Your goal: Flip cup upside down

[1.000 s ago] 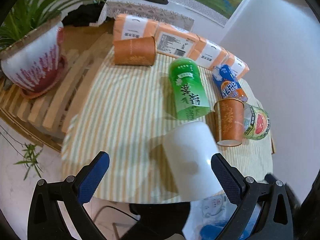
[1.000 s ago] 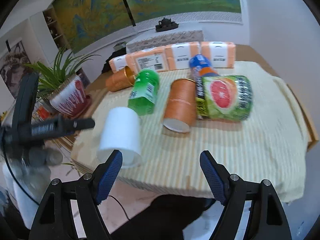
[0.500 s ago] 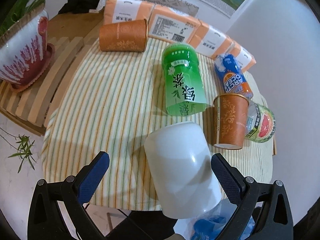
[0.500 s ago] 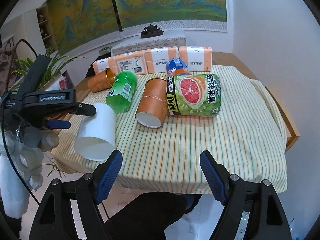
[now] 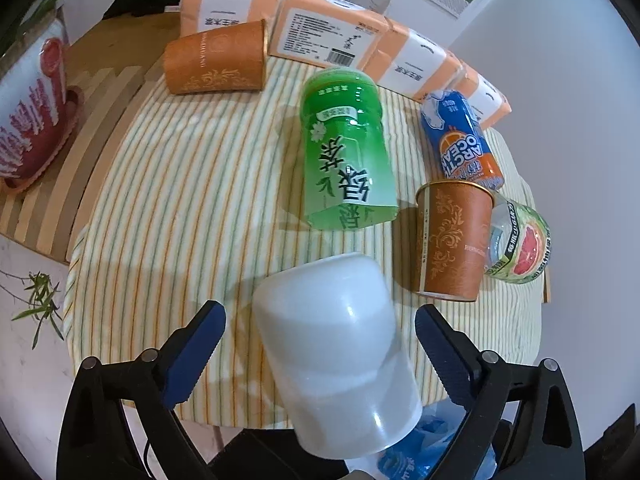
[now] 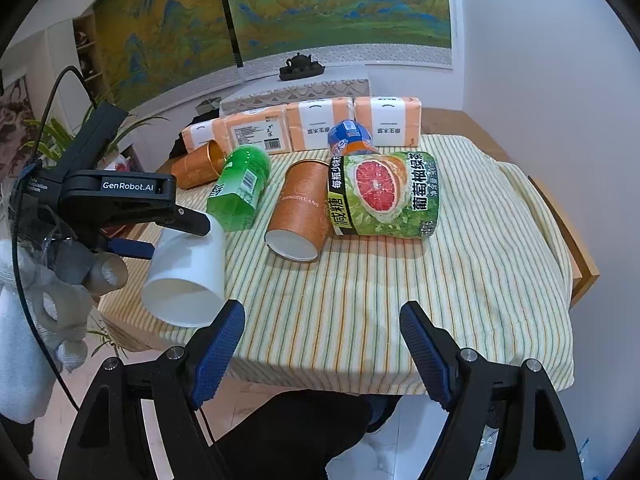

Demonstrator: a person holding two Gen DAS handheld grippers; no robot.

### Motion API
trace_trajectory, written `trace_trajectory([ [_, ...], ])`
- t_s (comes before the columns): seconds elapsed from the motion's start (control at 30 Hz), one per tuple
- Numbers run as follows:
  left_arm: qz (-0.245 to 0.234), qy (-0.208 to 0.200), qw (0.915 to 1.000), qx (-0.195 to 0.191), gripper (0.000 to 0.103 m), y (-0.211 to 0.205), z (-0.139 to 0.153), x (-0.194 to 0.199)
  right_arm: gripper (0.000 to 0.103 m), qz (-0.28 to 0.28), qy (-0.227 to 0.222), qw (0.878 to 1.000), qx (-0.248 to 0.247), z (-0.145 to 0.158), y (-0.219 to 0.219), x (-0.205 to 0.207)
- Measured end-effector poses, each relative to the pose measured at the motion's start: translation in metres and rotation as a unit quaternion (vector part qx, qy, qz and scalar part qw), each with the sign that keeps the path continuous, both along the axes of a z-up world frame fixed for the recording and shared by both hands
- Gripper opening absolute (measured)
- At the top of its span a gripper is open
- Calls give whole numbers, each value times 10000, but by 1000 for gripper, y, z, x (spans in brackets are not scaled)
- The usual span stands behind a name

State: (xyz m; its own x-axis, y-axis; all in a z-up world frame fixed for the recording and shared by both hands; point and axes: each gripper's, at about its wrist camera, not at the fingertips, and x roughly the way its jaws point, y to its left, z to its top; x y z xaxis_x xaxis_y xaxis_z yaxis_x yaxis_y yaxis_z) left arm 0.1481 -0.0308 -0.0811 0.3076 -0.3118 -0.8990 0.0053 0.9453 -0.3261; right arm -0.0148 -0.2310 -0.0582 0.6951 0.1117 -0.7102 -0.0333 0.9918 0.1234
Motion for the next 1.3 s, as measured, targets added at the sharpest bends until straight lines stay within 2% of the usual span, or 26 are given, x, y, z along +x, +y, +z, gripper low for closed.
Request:
trace_trajectory([
  [0.1,-16,40,10000,1,96,-4,-2,4,77,-9,12,10000,7,-2,-2,1],
  [0.47,-146,179,9997,78,82,-16,-15,7,77,-37,53,10000,-11,-5,-5,4],
  [0.8,-469,107,9985,255,82,-26,-11,7,77,-101,30,9999,6,-4,-7,2],
  [0.93,-538,-104,9981,279,81,-28,-5,0,77,-136,30,9999,39,-3,-9,1],
  [1.3,-606,-1276,9884,552,81,-22,33,-29,77,-184,33,9998,84,-4,-10,2],
])
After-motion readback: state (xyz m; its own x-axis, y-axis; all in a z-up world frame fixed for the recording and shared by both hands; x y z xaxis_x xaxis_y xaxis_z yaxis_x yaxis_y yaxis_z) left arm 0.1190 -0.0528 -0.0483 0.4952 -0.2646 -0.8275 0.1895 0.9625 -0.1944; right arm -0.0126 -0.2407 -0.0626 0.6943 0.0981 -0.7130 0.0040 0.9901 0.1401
